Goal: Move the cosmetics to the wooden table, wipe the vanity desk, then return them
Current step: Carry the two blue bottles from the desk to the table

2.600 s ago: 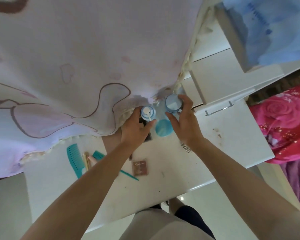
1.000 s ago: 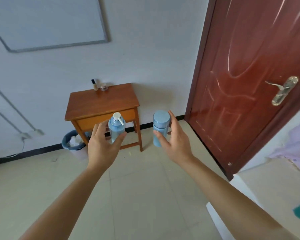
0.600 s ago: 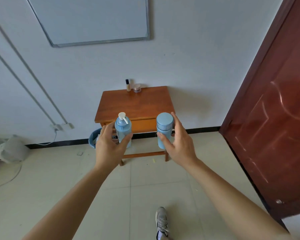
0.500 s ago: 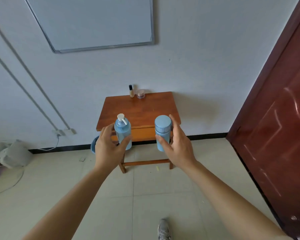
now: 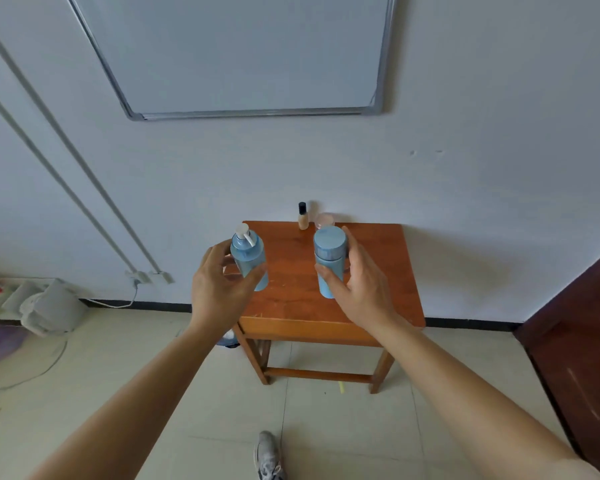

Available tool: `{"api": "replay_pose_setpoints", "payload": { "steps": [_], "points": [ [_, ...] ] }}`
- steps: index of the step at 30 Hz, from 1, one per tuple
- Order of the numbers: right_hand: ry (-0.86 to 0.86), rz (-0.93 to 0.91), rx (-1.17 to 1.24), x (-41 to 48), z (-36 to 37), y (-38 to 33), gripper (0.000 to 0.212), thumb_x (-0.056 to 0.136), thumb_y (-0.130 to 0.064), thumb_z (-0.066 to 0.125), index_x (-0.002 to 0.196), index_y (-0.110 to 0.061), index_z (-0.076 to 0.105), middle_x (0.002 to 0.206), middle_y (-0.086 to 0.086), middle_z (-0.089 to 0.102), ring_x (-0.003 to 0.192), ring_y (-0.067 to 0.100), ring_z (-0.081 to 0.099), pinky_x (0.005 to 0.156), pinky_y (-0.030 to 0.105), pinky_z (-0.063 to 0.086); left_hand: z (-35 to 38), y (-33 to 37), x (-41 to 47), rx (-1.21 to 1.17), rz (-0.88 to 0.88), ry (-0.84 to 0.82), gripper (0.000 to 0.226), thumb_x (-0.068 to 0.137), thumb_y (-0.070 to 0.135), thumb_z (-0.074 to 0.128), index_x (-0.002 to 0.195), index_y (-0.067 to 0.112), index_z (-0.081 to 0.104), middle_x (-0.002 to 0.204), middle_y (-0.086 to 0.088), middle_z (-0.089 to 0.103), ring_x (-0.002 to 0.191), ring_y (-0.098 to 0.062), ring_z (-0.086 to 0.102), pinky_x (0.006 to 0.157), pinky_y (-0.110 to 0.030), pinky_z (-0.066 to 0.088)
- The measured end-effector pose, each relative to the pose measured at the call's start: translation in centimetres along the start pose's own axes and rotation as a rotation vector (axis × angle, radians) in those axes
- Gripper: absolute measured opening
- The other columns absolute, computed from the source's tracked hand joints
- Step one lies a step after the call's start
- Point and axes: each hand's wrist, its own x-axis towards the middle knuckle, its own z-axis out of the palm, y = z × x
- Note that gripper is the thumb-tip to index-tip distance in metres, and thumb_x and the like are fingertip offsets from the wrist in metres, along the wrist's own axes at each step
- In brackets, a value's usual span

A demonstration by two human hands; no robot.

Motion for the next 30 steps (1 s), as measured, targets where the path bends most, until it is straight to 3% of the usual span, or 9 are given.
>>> {"api": "replay_pose_setpoints", "payload": {
  "steps": [3,10,15,21,26,30],
  "points": [
    [-0.011,0.007,0.006,4.0,3.3,1.9,0.068,0.094,-0.048,0.062,0.150,-0.021,0.033,0.142,-0.006,0.052,0.124,0.005,0.052,0.093,0.021,0.050,1.2,-2.8,5.0,-0.010,-0.012,-0.021,0.056,0.077,0.032,0.080,0.126,0.023,0.055,0.119,0.010,0.058,0.103,-0.009,0.061,0.084,-0.035,0.057],
    [-0.061,0.168,-0.025,14.2,11.2,5.4,0.068,0.088,-0.048,0.068,0.145,-0.029,0.035,0.139,-0.010,0.052,0.117,0.002,0.052,0.089,0.025,0.049,4.6,-10.4,18.5,-0.039,-0.013,-0.153,0.056,0.076,0.029,0.082,0.125,0.024,0.056,0.115,0.010,0.050,0.099,-0.007,0.060,0.081,-0.021,0.054],
    [-0.122,0.381,-0.005,20.9,16.8,8.4,0.064,0.083,-0.045,0.075,0.137,-0.029,0.046,0.131,-0.012,0.058,0.113,0.010,0.058,0.093,0.037,0.055,7.9,-15.4,27.2,-0.017,-0.083,-0.242,0.053,0.077,0.027,0.080,0.123,0.022,0.055,0.112,0.008,0.053,0.096,-0.005,0.059,0.085,-0.030,0.055],
    [-0.160,0.544,0.084,25.4,22.7,12.3,0.067,0.079,-0.032,0.081,0.135,-0.023,0.047,0.128,-0.008,0.056,0.117,0.012,0.057,0.095,0.034,0.055,12.2,-20.4,33.7,0.042,-0.231,-0.317,0.046,0.079,0.035,0.077,0.118,0.027,0.054,0.107,0.013,0.063,0.092,-0.005,0.061,0.071,-0.022,0.048],
    [-0.233,0.580,0.012,27.7,27.6,15.9,0.063,0.080,-0.030,0.081,0.132,-0.022,0.048,0.124,-0.002,0.061,0.113,0.015,0.060,0.093,0.037,0.055,16.2,-24.0,36.9,0.082,-0.346,-0.383,0.040,0.077,0.030,0.076,0.112,0.026,0.056,0.098,0.012,0.067,0.086,-0.007,0.065,0.073,-0.033,0.055],
    [-0.232,0.621,0.014,29.2,29.8,17.4,0.057,0.083,-0.029,0.078,0.129,-0.015,0.046,0.121,0.003,0.060,0.109,0.019,0.061,0.087,0.029,0.052,18.7,-25.5,38.1,0.092,-0.367,-0.398,0.042,0.077,0.026,0.077,0.114,0.024,0.057,0.099,0.008,0.068,0.089,-0.009,0.065,0.070,-0.025,0.049]
  ]
}}
